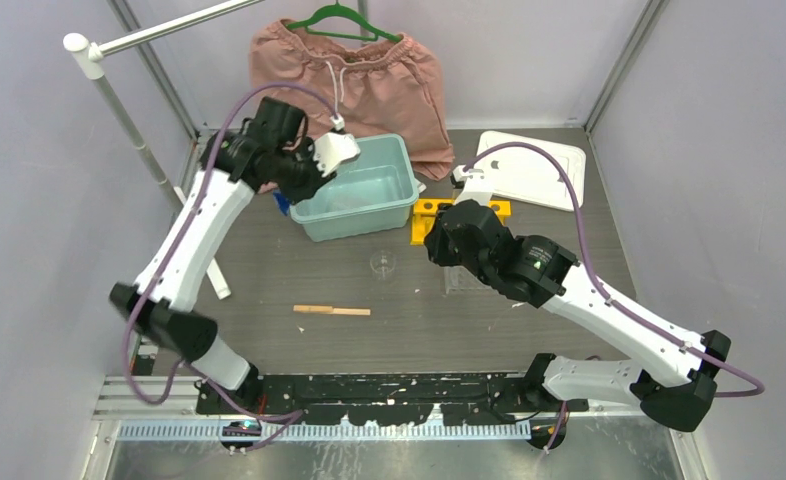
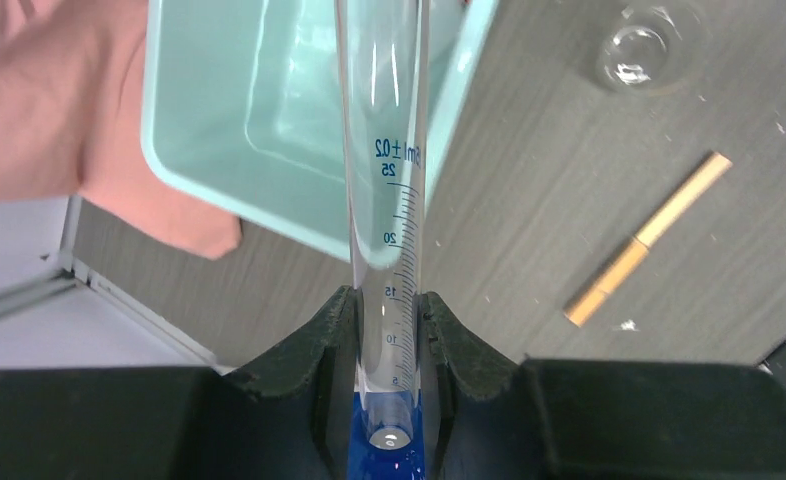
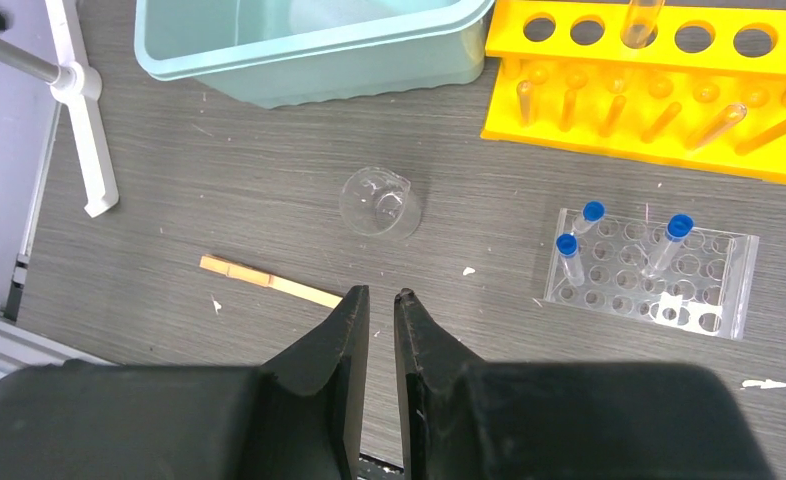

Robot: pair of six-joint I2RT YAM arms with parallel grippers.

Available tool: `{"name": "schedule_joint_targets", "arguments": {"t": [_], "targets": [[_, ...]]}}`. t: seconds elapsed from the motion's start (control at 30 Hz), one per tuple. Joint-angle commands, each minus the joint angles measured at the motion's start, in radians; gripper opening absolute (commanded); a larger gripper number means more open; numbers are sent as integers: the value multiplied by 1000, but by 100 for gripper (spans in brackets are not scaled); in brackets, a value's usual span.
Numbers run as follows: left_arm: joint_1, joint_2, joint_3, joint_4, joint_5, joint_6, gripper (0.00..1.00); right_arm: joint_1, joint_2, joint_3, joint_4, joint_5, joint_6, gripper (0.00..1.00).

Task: Organize the chemistry lab equipment

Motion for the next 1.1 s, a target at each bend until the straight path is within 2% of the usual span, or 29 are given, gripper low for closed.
{"name": "schedule_joint_targets", "arguments": {"t": [0.0, 0.17, 0.3, 0.67, 0.9, 1.07], "targets": [[-9, 189, 144, 18, -8, 58, 0, 4, -6, 50, 4, 35, 15, 21], [-19, 343, 246, 88, 9, 100, 0, 3, -10, 51, 1, 36, 22, 21], [-19, 417, 235, 201, -6, 135, 0, 4, -19, 48, -4, 29, 29, 21], [-19, 489, 14, 398, -47, 239, 0, 3, 2, 74, 10, 19, 13, 22], [-10, 541, -26, 382, -54, 258, 0, 3, 3, 71, 27, 6, 19, 22], [15, 574, -27, 383, -41, 235, 13, 4, 36, 118, 39, -12, -1, 22]]}}
